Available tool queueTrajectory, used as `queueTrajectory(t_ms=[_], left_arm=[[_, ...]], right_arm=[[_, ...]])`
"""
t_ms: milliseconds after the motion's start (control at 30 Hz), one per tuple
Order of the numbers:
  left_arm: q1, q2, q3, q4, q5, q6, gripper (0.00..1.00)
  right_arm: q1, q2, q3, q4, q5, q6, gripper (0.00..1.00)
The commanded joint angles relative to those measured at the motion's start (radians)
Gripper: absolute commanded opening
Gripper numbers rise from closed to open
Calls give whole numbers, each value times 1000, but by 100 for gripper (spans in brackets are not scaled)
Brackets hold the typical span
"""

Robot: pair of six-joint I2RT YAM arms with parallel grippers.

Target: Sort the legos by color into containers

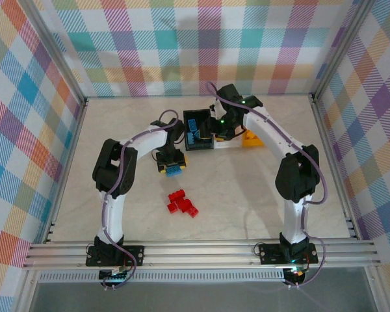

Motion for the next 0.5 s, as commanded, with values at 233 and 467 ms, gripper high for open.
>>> queueTrajectory(t_ms=[233,467], left_arm=[[4,-84,25,0,111,-13,59],[7,-61,236,15,147,-20,60]], right_arm=[[-9,-26,-10,-32,33,-23,59],[-38,-117,-85,-29,68,-23,59]])
